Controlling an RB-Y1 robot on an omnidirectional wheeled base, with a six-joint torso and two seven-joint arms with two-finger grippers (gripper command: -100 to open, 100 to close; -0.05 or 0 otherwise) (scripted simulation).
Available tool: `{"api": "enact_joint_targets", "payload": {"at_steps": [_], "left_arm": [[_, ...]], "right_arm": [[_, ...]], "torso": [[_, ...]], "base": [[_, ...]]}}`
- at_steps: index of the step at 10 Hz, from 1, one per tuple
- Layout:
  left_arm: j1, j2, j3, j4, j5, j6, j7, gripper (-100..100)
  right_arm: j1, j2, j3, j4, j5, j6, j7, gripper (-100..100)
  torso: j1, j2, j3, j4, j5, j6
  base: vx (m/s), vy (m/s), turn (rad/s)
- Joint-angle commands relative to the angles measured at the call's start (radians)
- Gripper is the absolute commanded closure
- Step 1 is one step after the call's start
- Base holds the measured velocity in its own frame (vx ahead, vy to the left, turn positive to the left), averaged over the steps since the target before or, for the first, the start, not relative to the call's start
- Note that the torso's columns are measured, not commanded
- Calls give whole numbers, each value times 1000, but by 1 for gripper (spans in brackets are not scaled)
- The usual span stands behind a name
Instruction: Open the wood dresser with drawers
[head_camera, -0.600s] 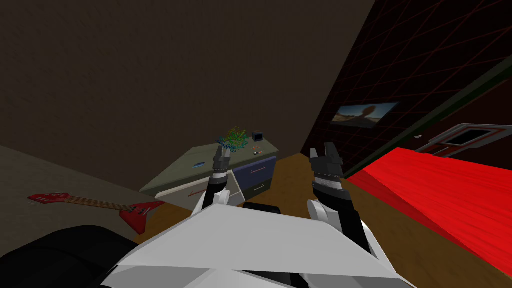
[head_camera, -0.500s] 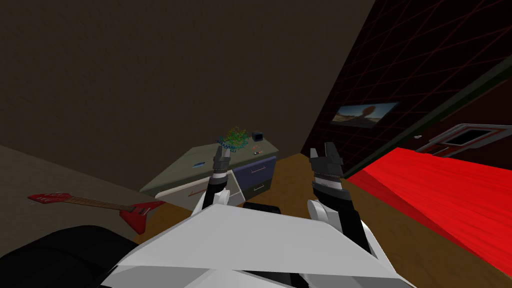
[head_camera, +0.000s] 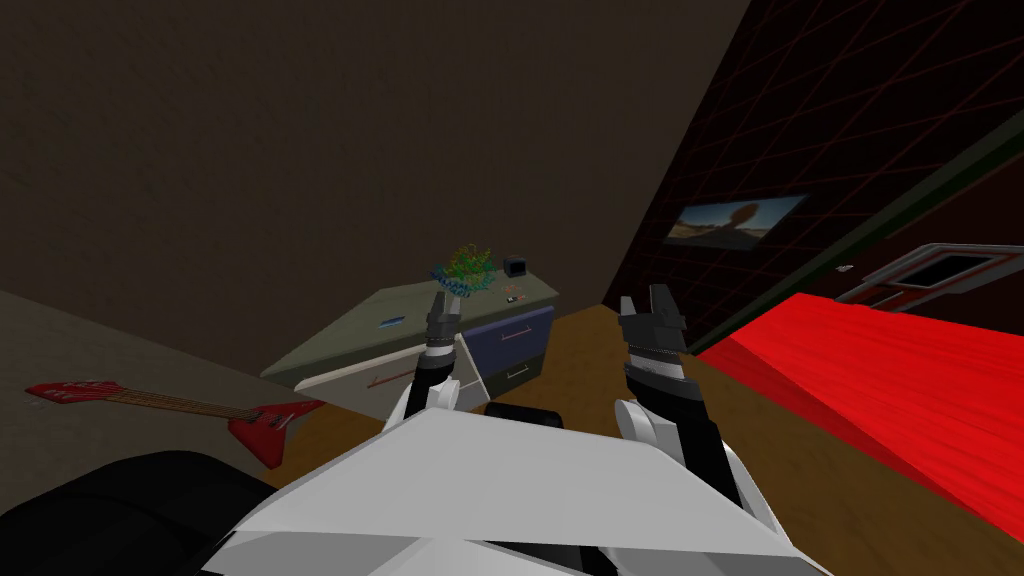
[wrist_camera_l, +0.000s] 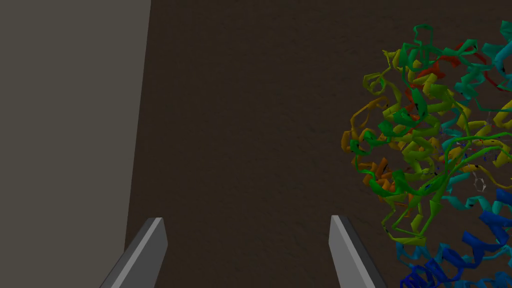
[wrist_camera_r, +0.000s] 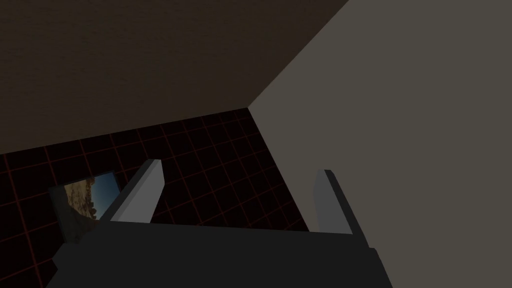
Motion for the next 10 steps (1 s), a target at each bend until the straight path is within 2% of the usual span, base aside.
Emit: {"api": "enact_joint_targets", "payload": {"at_steps": [1, 3, 4, 6, 7, 10], "left_arm": [[0, 0, 0, 0, 0, 0, 0, 0], [0, 0, 0, 0, 0, 0, 0, 0], [1, 47, 4, 11, 2, 5, -1, -100], [1, 86, 9, 25, 6, 13, -2, -100], [3, 116, 15, 44, 10, 22, -4, -100], [7, 153, 36, 100, 22, 50, -9, -100]], "right_arm": [[0, 0, 0, 0, 0, 0, 0, 0], [0, 0, 0, 0, 0, 0, 0, 0], [0, 0, 0, 0, 0, 0, 0, 0], [0, 0, 0, 0, 0, 0, 0, 0], [0, 0, 0, 0, 0, 0, 0, 0], [0, 0, 0, 0, 0, 0, 0, 0]], "torso": [[0, 74, -147, 74, 0, 0], [0, 222, -443, 221, 0, 0], [0, 295, -590, 295, 0, 0], [-2, 338, -679, 338, -1, 0], [-2, 340, -684, 341, -1, 0], [-2, 341, -685, 342, -1, 0]], "base": [[0, 0, 0], [0, 0, 0], [12, -25, 34], [17, -58, 35], [30, -78, 67], [42, -132, 81]]}}
